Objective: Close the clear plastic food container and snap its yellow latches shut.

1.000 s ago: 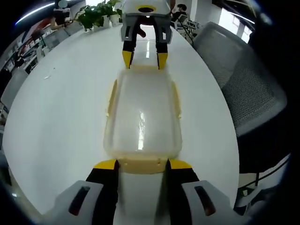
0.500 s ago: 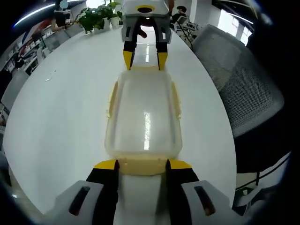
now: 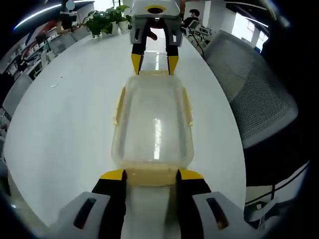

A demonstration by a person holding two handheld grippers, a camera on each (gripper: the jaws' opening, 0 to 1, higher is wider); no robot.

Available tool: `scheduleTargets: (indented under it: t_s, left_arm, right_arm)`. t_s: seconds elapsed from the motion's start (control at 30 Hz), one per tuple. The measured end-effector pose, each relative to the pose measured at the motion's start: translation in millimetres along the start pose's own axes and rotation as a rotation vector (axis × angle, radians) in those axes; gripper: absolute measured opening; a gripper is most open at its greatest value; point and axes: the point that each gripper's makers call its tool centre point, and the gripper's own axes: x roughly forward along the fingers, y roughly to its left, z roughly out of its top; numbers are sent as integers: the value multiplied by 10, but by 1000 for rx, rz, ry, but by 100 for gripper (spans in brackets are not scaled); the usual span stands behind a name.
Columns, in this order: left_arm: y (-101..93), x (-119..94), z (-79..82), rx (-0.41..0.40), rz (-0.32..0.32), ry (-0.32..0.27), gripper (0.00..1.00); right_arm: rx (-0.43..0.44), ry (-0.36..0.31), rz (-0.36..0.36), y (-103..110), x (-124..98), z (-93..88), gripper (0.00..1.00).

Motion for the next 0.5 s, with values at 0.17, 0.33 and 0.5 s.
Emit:
scheduleTargets:
  t_s: [0.17, 0.33, 0.5]
  left_arm:
    - [16, -61, 56, -4, 7, -11, 38]
    - [29, -108, 101, 7, 20, -10, 38]
    - [44, -172, 127, 9, 32, -3, 38]
  right_arm:
    - [-16, -3, -12, -26, -87, 21, 40]
    - [-18, -3, -20, -38, -146, 47, 40]
    - [-29, -8, -22, -52, -223, 94, 40]
